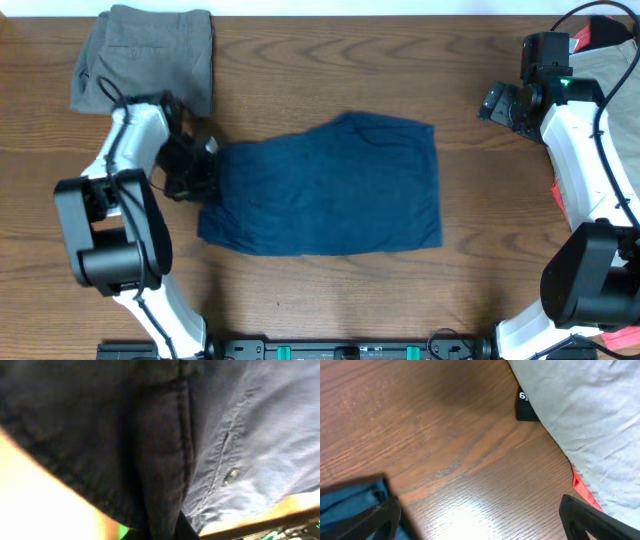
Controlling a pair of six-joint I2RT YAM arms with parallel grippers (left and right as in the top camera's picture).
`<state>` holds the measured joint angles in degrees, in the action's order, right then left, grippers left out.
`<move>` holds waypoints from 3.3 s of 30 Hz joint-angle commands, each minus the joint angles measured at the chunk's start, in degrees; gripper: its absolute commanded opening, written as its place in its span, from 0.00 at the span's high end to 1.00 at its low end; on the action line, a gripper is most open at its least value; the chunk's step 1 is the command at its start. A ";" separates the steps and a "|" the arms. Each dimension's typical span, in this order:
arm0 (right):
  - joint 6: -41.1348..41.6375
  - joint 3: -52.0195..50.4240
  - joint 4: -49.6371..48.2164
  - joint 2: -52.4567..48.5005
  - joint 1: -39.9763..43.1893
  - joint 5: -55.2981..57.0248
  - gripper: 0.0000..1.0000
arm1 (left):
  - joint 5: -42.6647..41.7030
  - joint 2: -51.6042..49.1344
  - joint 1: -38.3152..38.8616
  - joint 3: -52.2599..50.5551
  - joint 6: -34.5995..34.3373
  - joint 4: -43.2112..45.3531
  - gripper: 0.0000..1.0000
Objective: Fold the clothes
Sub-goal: 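Grasp the left edge of the shorts with the left gripper, then fold the left part of the shorts rightward over the rest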
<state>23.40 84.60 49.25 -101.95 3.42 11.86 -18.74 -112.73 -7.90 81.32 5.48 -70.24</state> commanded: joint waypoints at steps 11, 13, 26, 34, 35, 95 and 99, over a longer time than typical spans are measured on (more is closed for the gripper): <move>-0.76 0.09 0.02 1.27 -0.07 0.76 0.01 | 2.73 16.46 5.44 15.08 -1.27 -10.71 0.94; -0.76 0.09 0.04 1.27 -0.09 0.76 0.01 | 2.73 18.75 8.07 15.08 -1.38 -10.67 0.94; -0.76 0.09 0.02 1.27 -0.07 0.76 0.01 | 2.73 18.43 23.82 14.91 -8.70 -2.47 0.94; -0.76 0.09 0.02 1.27 -0.07 0.76 0.01 | 2.67 13.38 29.20 14.80 -11.30 3.82 0.94; -0.76 0.09 0.02 1.27 -0.07 0.76 0.01 | 2.43 12.70 29.70 14.80 -11.76 4.66 0.94; -0.76 0.09 0.02 1.27 -0.48 0.76 0.01 | -17.25 1.18 43.60 12.76 -13.73 20.41 0.66; -0.76 0.09 0.04 1.27 -0.48 0.76 0.01 | -17.92 1.22 43.28 12.76 -13.70 20.24 0.67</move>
<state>23.40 84.60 49.25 -101.95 3.40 11.86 -34.39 -111.02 35.73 94.48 -8.16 -49.71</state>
